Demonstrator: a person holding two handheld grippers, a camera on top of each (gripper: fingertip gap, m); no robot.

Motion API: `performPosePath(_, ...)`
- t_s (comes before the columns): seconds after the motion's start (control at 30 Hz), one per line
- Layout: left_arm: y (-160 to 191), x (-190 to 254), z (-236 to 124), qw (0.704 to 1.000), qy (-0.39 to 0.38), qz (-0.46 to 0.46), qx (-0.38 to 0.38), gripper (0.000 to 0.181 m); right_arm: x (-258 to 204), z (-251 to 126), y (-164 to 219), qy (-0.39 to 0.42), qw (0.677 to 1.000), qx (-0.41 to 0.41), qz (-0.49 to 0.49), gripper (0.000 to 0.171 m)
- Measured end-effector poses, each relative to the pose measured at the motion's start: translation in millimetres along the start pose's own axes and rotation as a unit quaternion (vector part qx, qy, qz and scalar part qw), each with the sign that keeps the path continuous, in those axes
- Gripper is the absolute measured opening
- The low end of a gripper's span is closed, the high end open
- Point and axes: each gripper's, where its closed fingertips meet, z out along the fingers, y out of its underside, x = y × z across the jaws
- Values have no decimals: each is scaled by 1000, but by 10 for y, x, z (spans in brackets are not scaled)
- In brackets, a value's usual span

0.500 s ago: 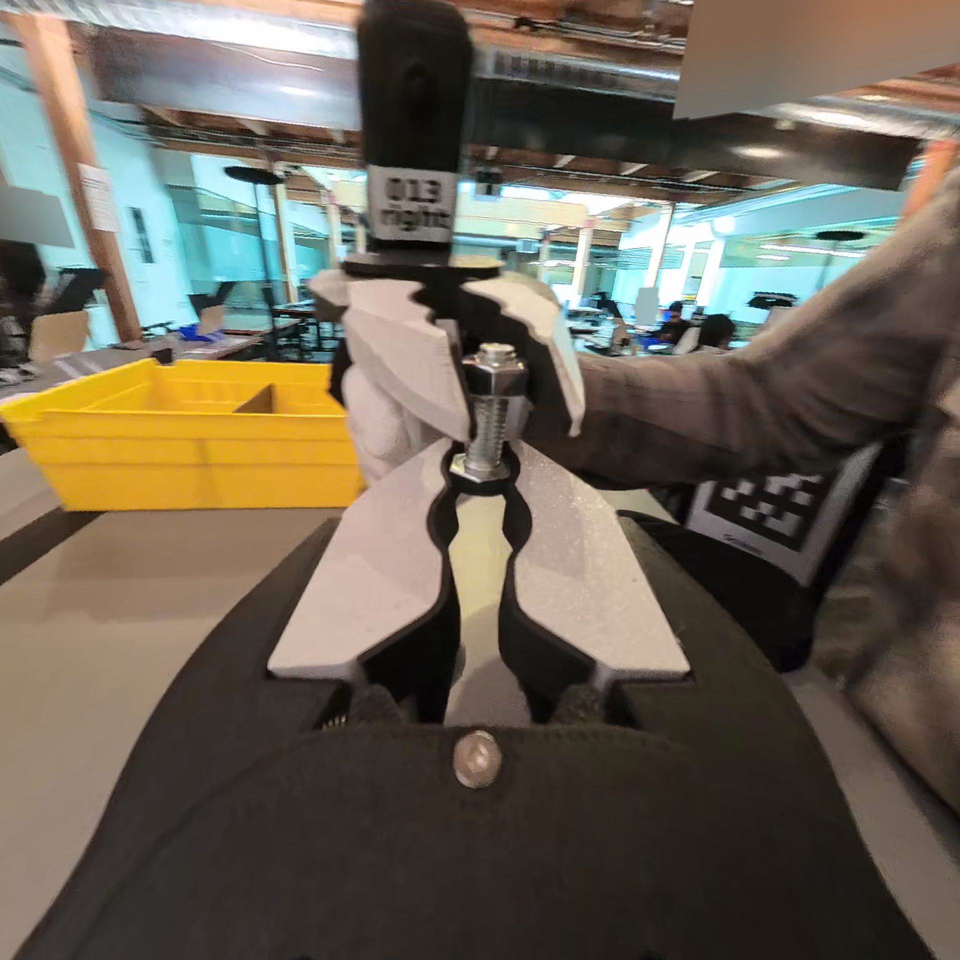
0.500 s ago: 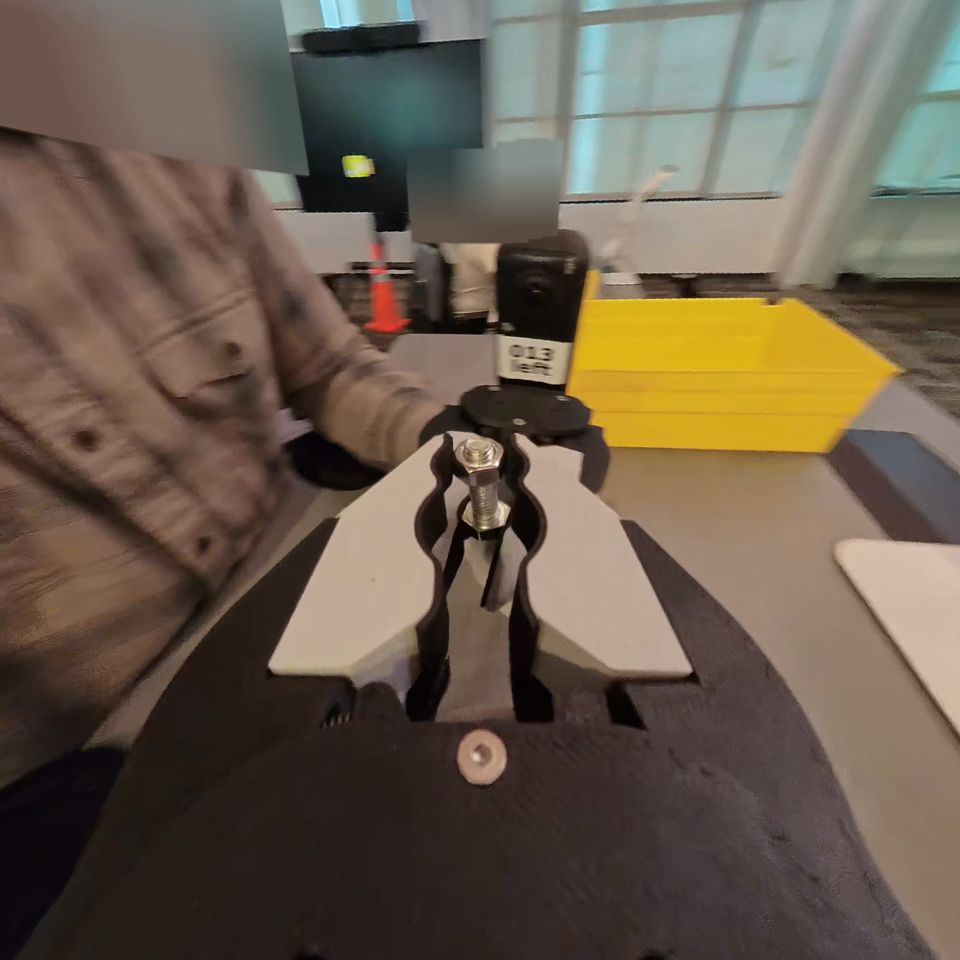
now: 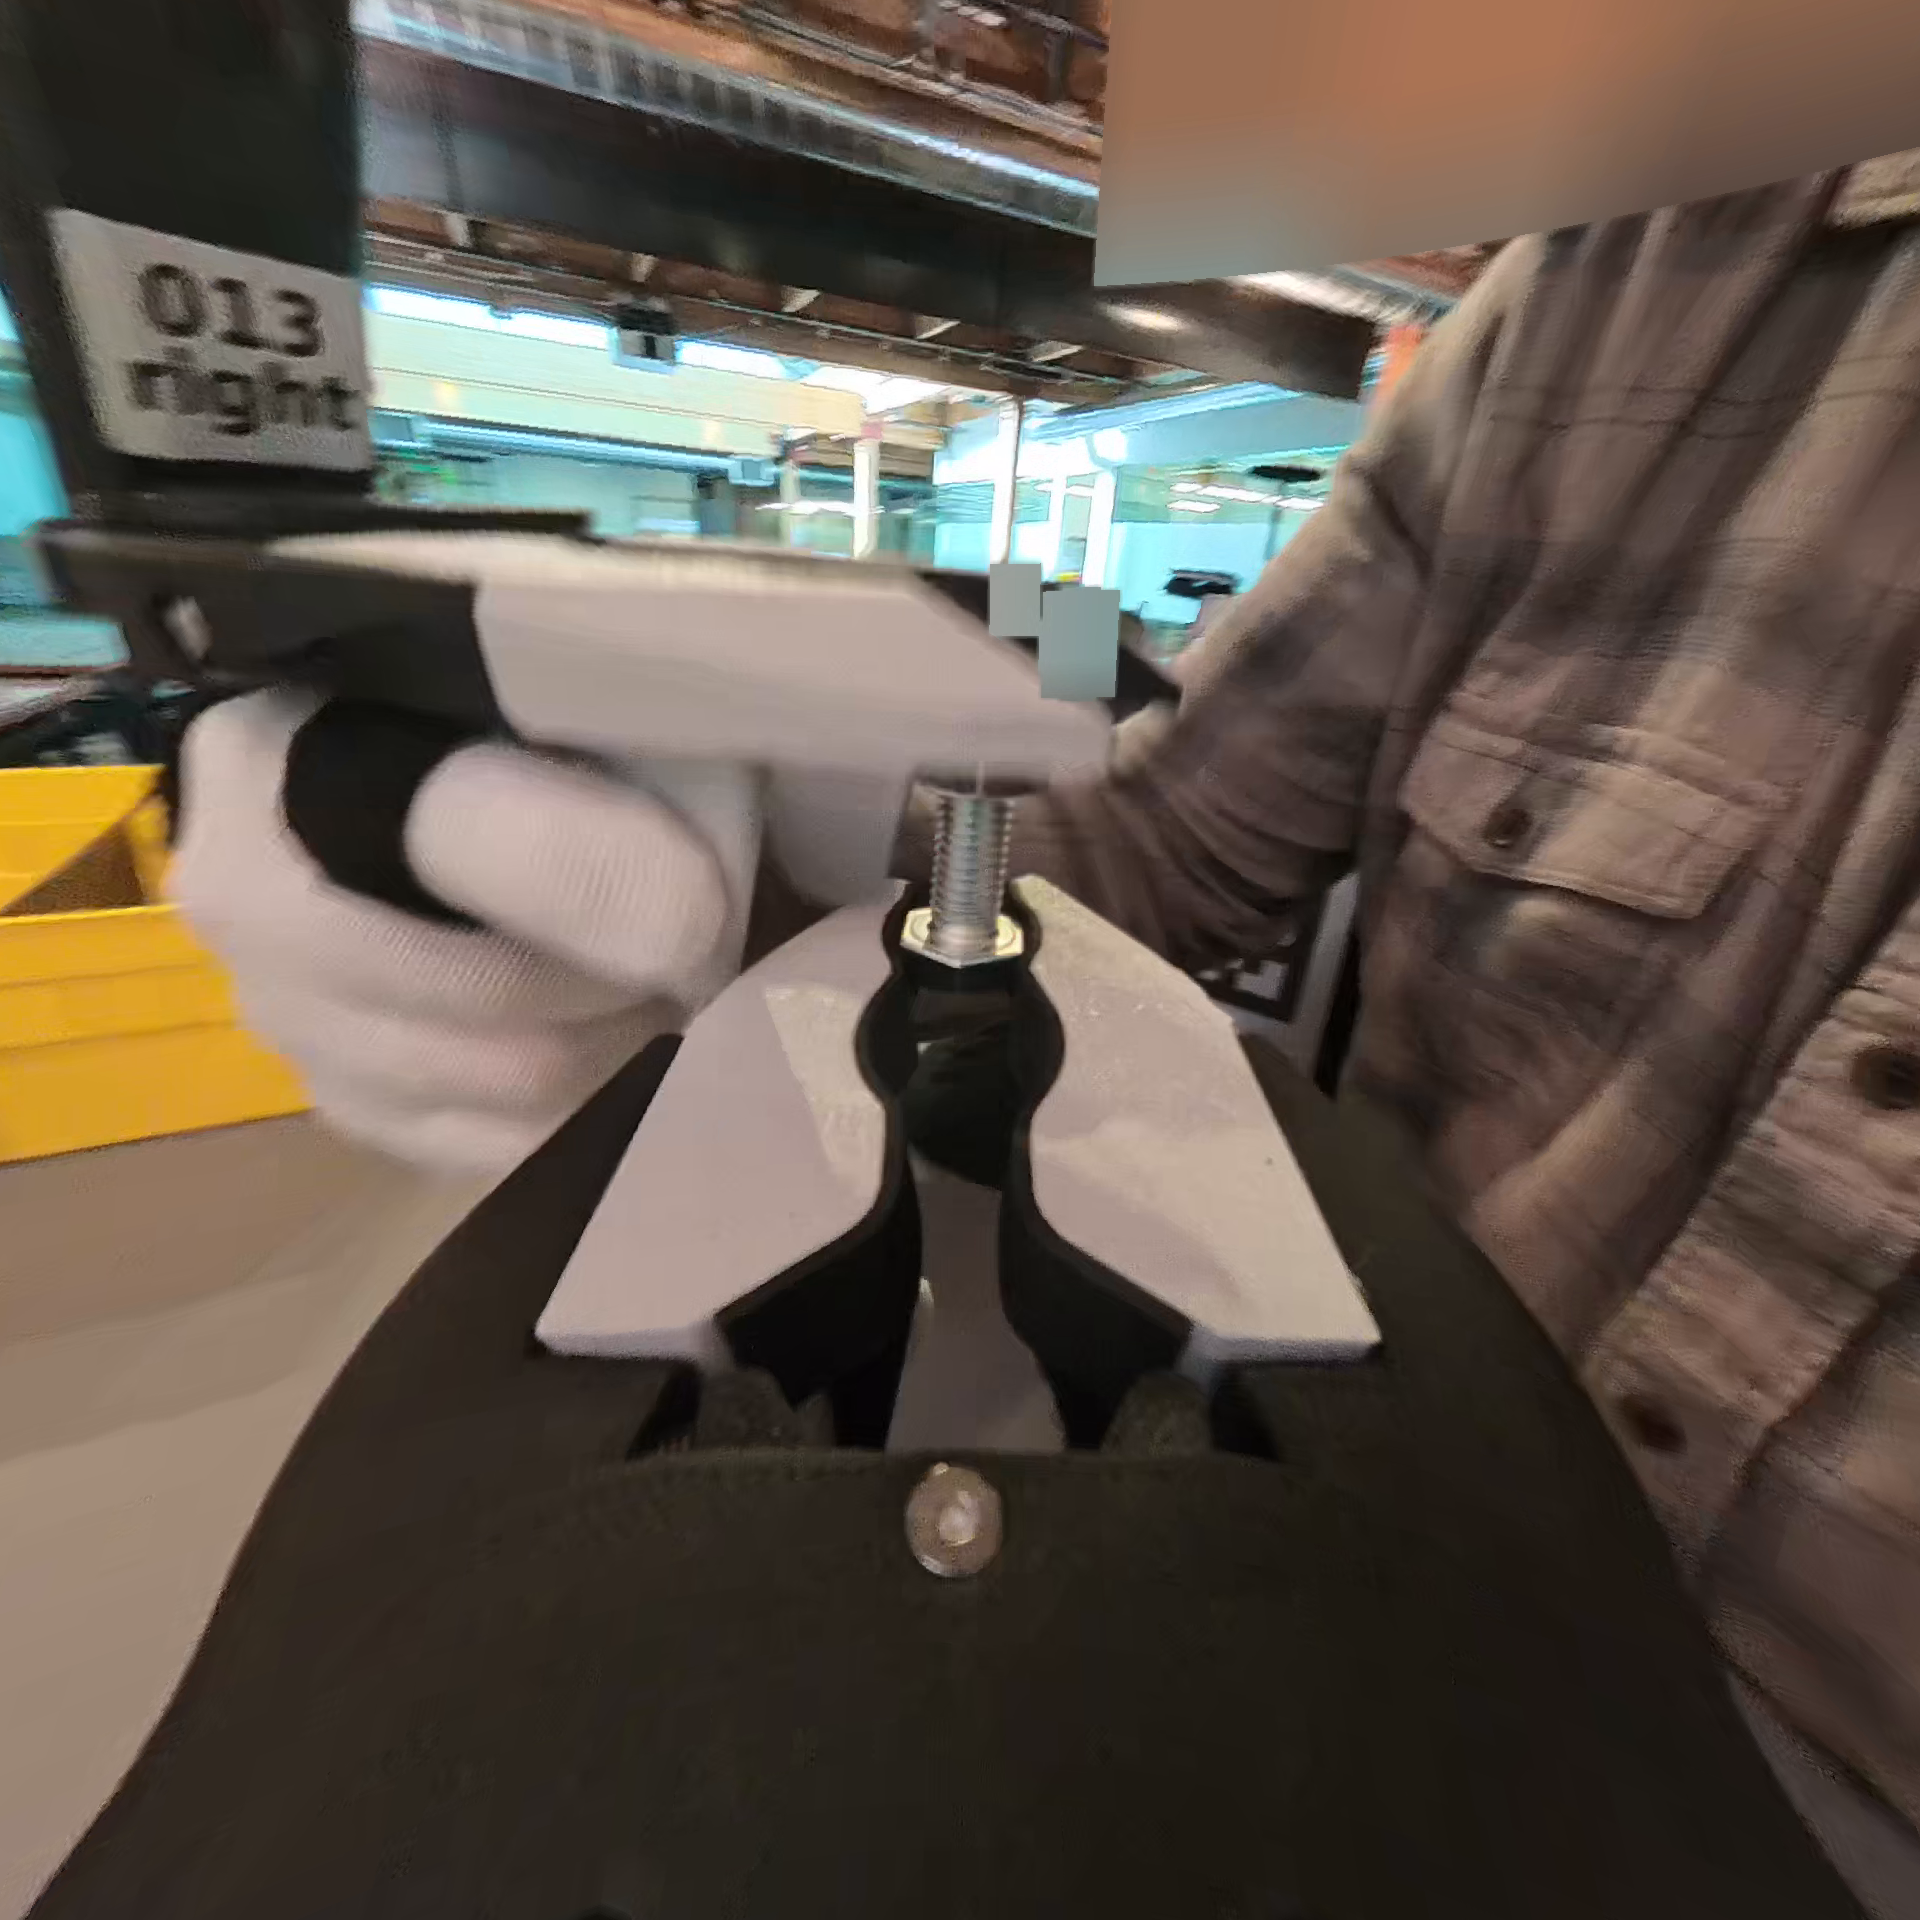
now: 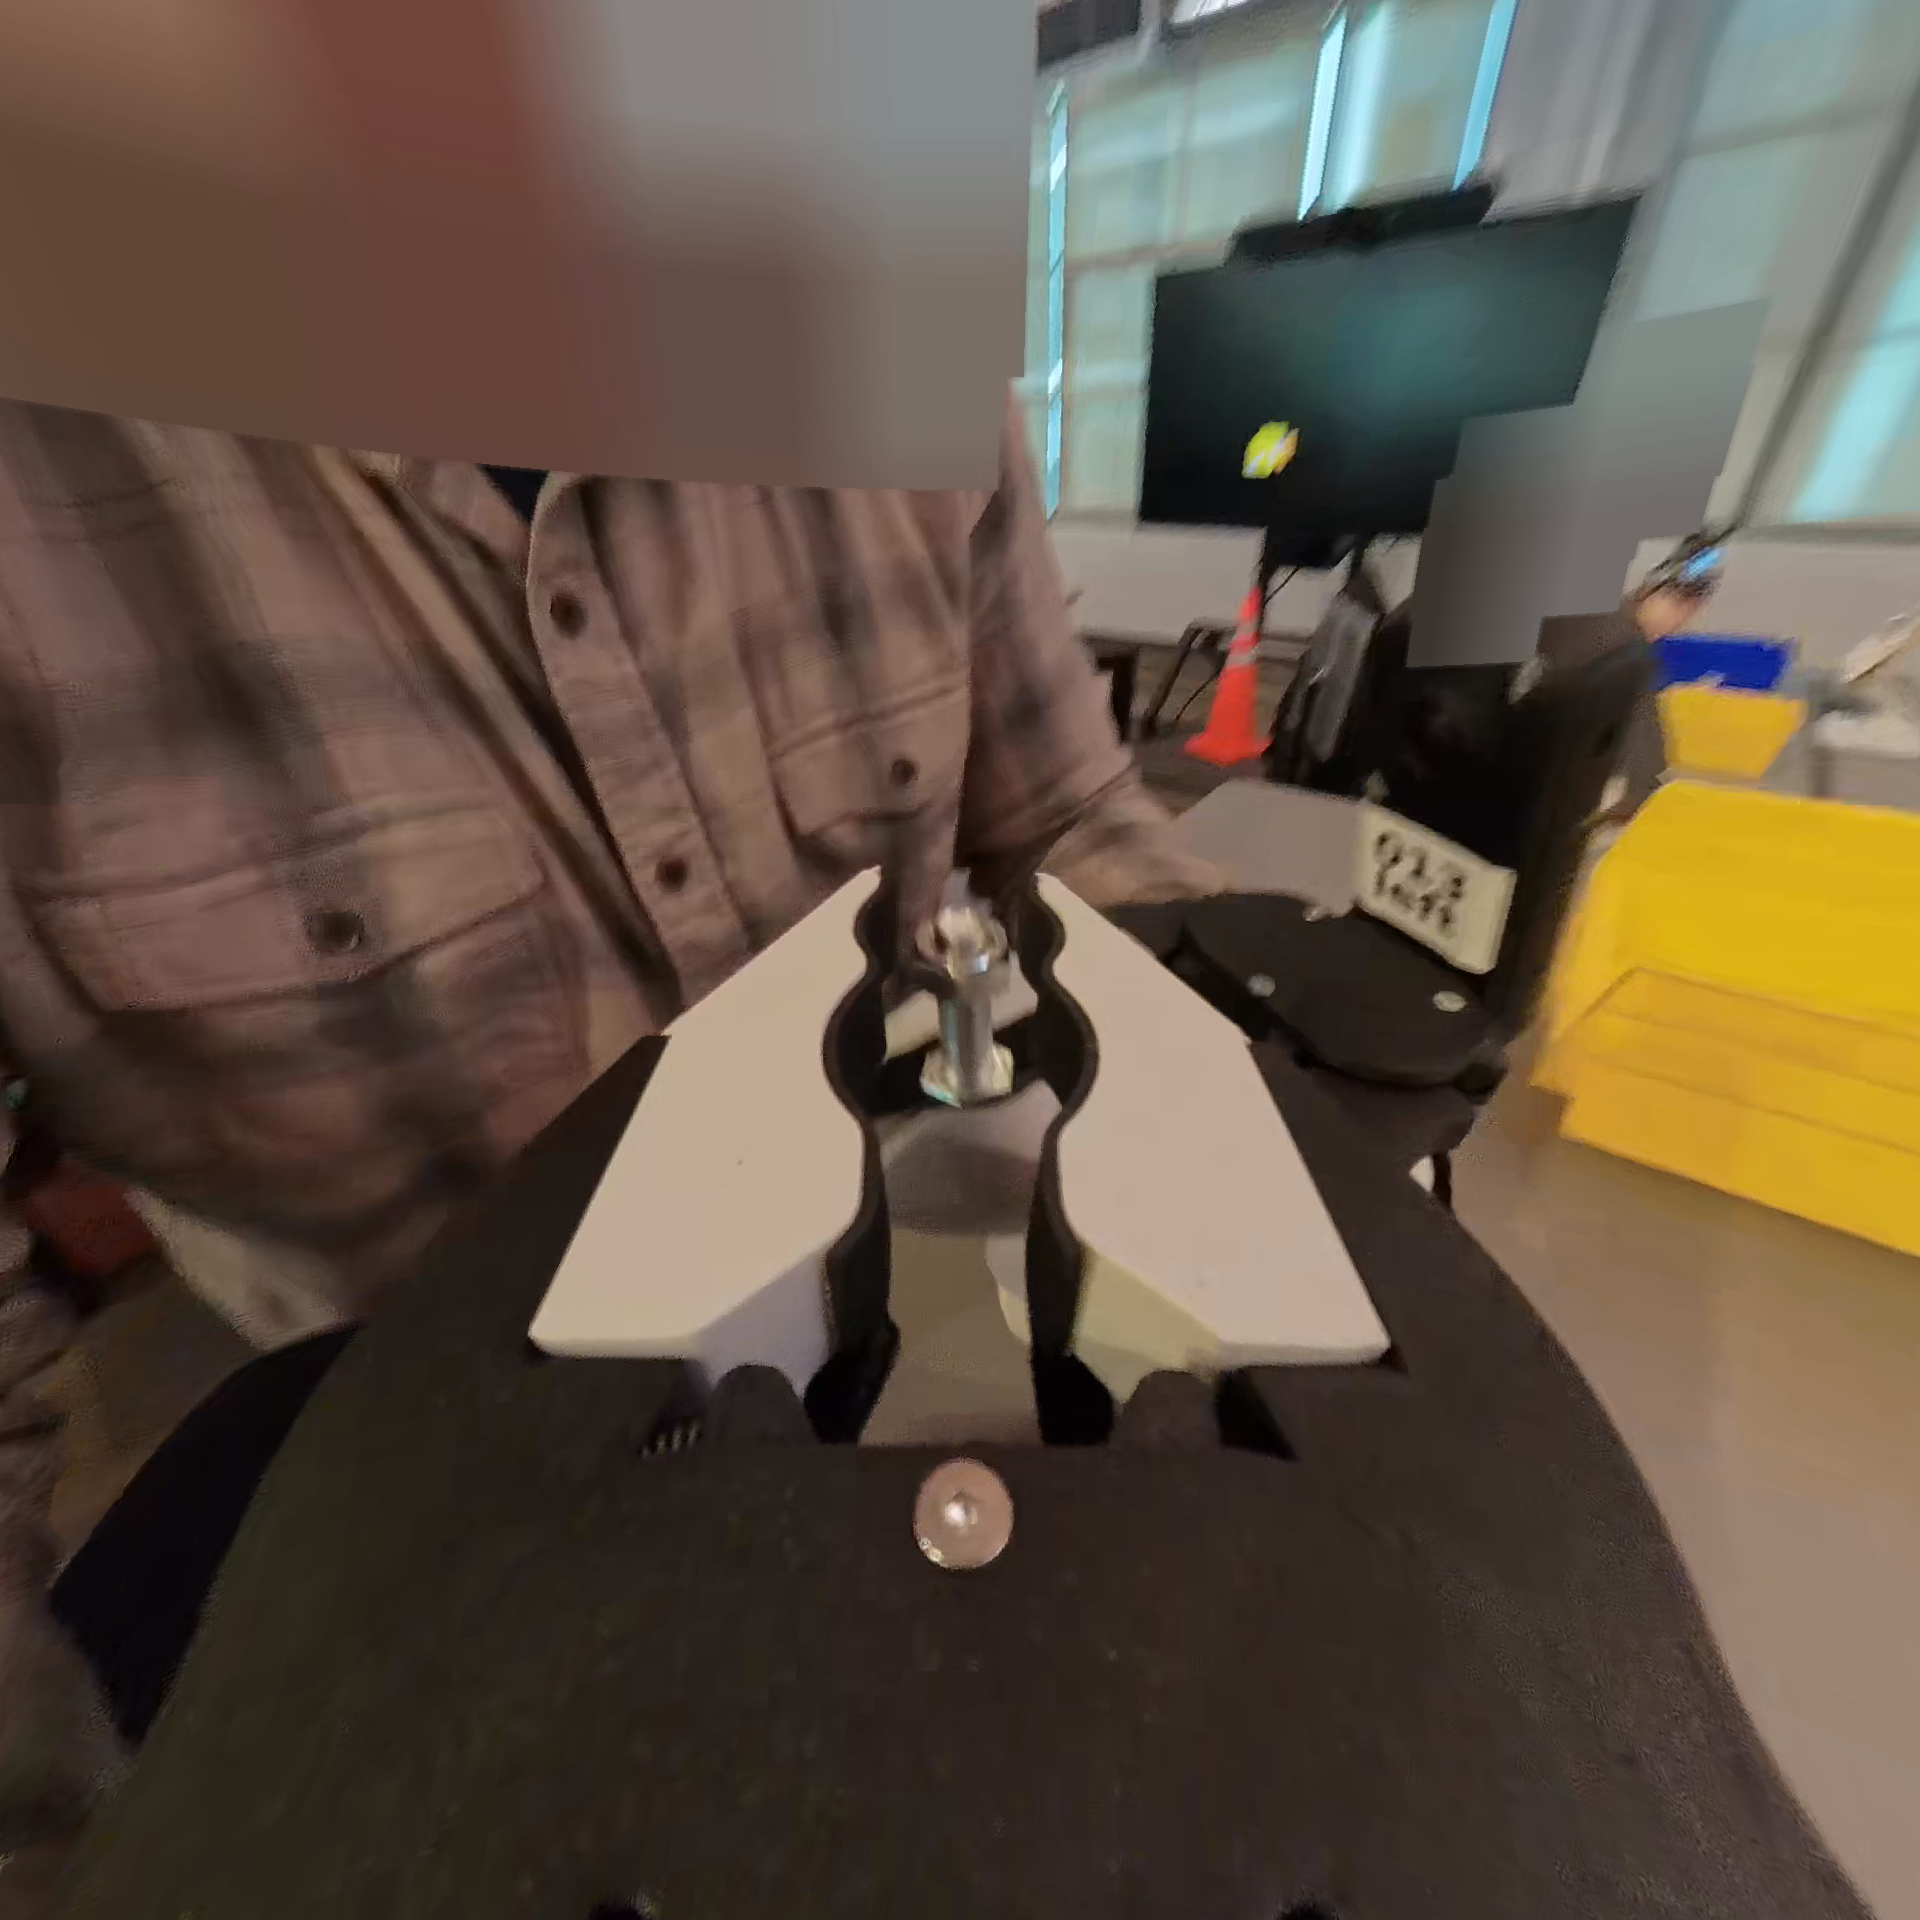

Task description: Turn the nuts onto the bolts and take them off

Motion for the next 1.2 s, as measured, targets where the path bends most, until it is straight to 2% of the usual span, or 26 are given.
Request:
performPosePath(0.03,30,-85,-24,1000,-25,8,-7,14,36,-49,-82,25,999,21,-8,24)
performPosePath(0.1,48,-248,-82,997,-70,15,-5,14,238,-165,-170,133,990,33,-39,35)
performPosePath(0.23,40,-466,-169,991,-134,19,6,14,413,-371,-193,300,950,35,-80,39)
performPosePath(0.3,47,-537,-198,987,-156,20,7,14,521,-480,-103,392,916,18,-80,42)
performPosePath(0.37,45,-619,-224,982,-188,27,7,14,568,-581,-72,471,878,42,-75,41)
performPosePath(0.53,69,-749,-262,970,-241,44,-1,14,639,-719,181,624,779,34,-51,45)
performPosePath(0.67,80,-820,-291,962,-269,45,-1,14,641,-744,230,696,714,27,-70,22)
performPosePath(0.7,88,-836,-300,961,-274,46,-3,14,649,-726,240,703,707,25,-71,15)
performPosePath(0.73,86,-828,-298,962,-270,44,-2,14,653,-728,241,710,700,28,-70,15)
performPosePath(0.8,71,-808,-294,963,-264,44,0,14,646,-707,225,706,703,35,-74,15)
performPosePath(0.87,60,-786,-295,966,-254,41,2,14,646,-686,215,687,723,31,-71,15)
performPosePath(1.03,-10,-628,-249,979,-198,34,16,14,581,-532,153,550,833,22,-55,14)
performPosePath(1.2,1,-325,-87,994,-105,26,5,14,310,-328,127,325,945,28,-33,15)
